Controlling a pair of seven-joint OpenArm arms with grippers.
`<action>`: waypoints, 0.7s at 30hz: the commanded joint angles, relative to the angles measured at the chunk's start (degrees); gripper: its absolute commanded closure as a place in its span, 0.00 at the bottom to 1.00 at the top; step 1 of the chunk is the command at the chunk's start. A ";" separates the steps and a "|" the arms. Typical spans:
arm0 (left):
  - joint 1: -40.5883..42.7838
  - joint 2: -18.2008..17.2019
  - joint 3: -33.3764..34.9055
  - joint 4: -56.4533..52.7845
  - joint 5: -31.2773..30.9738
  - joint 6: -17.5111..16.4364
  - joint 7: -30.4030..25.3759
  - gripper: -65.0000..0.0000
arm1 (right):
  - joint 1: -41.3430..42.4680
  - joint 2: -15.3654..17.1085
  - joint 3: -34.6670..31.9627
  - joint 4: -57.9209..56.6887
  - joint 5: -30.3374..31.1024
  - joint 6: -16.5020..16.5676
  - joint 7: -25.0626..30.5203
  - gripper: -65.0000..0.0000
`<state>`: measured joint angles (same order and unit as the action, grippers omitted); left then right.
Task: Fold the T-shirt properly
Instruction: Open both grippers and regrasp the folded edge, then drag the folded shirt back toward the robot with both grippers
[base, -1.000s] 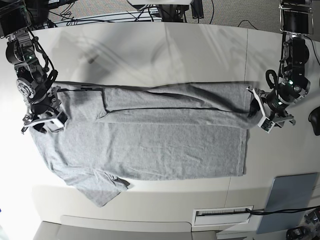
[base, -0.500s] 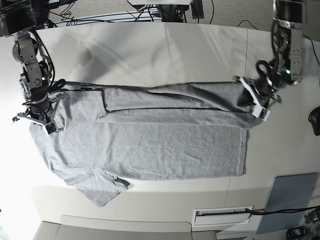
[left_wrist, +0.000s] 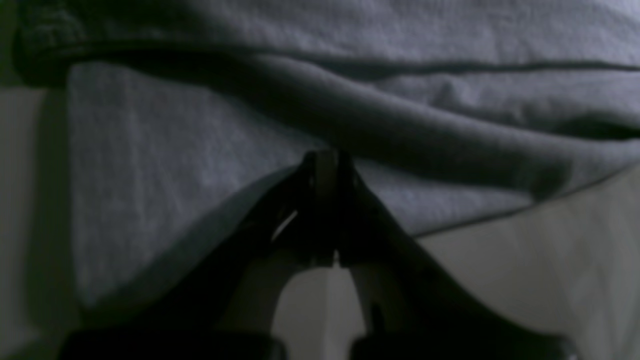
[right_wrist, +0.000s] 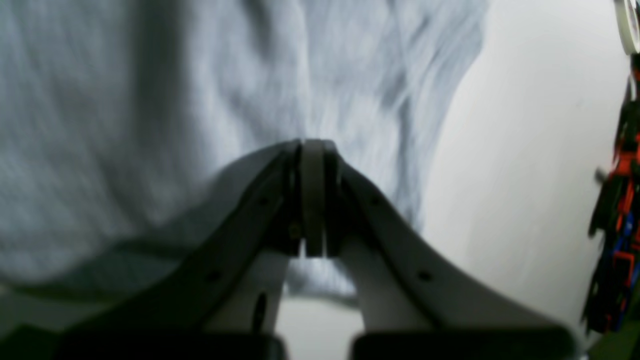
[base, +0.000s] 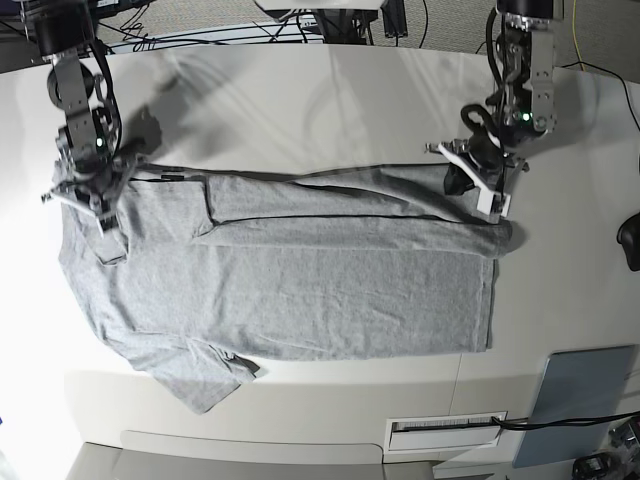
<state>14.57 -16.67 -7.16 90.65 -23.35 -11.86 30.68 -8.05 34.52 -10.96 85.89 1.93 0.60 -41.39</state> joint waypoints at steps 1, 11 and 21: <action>1.97 -0.52 -0.15 0.15 2.67 0.50 2.34 1.00 | -0.79 1.62 0.70 0.68 -0.24 -0.46 0.76 1.00; 13.55 -0.50 -4.79 0.39 4.98 -4.35 0.81 1.00 | -13.25 2.47 7.69 1.73 -0.72 -0.37 4.59 1.00; 25.70 -0.48 -10.60 3.50 4.07 -12.70 1.03 1.00 | -29.99 2.47 16.68 11.28 -3.48 -0.37 5.84 1.00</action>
<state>38.33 -16.82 -17.87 95.55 -26.24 -27.20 21.10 -37.89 35.86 4.93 96.57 -1.08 0.95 -35.11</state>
